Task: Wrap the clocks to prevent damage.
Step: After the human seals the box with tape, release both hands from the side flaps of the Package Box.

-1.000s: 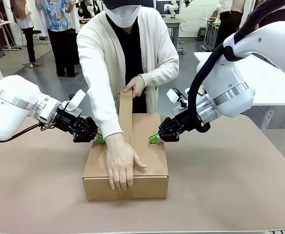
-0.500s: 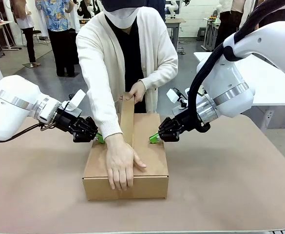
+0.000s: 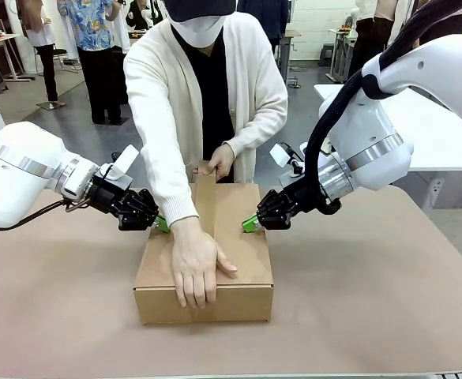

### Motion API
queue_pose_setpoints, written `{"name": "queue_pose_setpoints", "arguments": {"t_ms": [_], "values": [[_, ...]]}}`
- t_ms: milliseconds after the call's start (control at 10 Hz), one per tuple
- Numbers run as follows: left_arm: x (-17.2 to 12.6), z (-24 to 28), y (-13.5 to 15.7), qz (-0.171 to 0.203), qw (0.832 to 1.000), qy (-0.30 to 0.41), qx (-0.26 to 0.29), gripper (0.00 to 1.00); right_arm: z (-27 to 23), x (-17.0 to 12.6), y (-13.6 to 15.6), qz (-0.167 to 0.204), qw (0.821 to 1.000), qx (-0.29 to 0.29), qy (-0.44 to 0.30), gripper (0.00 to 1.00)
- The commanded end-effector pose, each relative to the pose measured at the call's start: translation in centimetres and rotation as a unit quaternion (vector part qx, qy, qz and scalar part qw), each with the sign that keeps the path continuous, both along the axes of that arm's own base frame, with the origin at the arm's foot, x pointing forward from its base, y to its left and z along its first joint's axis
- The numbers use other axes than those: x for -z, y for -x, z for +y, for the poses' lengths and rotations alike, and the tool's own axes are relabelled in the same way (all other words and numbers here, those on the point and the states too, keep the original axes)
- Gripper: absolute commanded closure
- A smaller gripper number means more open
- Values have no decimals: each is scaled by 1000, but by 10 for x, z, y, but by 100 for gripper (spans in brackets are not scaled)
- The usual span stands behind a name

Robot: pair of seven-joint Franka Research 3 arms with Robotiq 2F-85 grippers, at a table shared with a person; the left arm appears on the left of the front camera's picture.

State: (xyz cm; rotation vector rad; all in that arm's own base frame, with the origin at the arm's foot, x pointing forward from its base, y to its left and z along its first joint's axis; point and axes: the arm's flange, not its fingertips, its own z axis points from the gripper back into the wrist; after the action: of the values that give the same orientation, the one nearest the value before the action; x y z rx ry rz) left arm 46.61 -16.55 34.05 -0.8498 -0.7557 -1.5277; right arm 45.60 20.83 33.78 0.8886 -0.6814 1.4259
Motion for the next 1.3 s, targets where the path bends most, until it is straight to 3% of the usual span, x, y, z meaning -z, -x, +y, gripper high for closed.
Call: {"name": "queue_pose_setpoints", "arguments": {"t_ms": [0, 1200], "values": [[3, 1, 0, 0, 1000, -3, -3, 100, 1, 5, 1, 5, 1000, 6, -1, 99], [3, 1, 0, 0, 1000, -3, -3, 100, 1, 5, 1, 5, 1000, 6, -1, 99]]}}
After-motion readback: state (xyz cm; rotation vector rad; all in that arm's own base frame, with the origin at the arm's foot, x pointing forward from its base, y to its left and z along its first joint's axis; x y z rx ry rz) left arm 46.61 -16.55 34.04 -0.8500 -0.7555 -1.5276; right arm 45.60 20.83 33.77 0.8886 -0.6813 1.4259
